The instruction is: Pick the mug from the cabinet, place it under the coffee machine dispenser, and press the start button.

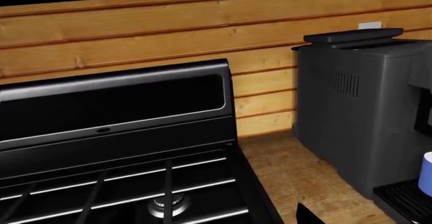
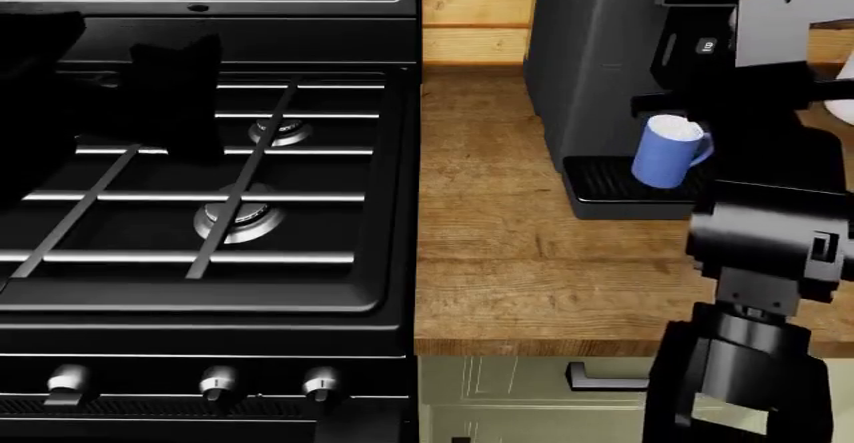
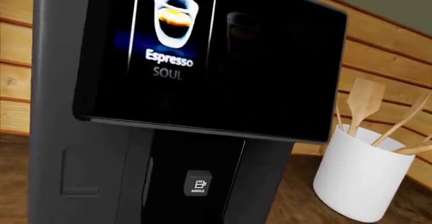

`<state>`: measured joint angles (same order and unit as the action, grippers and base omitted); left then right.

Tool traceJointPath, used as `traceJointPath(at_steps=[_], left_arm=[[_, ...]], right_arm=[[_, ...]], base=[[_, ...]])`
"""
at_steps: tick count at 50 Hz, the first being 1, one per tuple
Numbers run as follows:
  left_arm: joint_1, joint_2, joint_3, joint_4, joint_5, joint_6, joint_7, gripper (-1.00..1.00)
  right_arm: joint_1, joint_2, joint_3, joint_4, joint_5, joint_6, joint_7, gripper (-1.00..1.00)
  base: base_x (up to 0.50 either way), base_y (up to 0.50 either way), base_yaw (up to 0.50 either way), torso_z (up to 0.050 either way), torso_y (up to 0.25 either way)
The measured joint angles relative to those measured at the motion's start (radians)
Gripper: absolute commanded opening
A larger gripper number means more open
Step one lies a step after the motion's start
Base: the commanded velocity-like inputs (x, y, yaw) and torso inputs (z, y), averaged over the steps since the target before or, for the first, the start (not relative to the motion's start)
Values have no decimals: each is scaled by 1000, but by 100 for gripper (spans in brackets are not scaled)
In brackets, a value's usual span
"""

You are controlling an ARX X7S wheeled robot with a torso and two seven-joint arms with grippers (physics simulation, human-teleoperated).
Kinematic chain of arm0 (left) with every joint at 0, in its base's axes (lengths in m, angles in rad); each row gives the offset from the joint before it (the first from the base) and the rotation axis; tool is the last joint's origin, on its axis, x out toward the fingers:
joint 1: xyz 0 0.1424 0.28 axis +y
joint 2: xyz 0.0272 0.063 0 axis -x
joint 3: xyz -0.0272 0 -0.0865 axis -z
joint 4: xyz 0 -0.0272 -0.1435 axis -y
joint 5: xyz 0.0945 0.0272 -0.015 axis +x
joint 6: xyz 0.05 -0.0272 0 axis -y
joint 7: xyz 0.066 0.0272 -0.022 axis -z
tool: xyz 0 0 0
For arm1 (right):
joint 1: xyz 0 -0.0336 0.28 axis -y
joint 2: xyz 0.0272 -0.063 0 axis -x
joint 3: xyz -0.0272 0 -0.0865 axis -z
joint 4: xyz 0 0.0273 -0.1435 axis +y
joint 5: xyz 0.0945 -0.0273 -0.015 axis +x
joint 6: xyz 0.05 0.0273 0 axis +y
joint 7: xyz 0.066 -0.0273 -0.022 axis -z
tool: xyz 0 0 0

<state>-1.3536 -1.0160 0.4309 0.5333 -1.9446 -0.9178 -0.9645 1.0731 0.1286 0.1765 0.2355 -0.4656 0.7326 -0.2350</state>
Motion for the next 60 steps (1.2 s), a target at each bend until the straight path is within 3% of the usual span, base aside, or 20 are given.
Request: traceJointPath(at_steps=[21,41,51,60], left_arm=[[35,-8,-7,-1,37,9,36,100],[63,-14,-12,0,64,19,60,100],[65,-14,-14,1,65,22,66,100],[69,-15,-18,1,67,28,73,100]], right_arm=[[105,16,-16,321,51,-159,112,-100],[140,15,-20,411,62,-209,158,-100],[77,22,-25,241,53,-98,101,-100],[-37,20,-48,-99,7,102,-17,-100]], base=[[0,0,0,0,0],[0,0,0,0,0],[0,0,0,0,0],[0,0,0,0,0]])
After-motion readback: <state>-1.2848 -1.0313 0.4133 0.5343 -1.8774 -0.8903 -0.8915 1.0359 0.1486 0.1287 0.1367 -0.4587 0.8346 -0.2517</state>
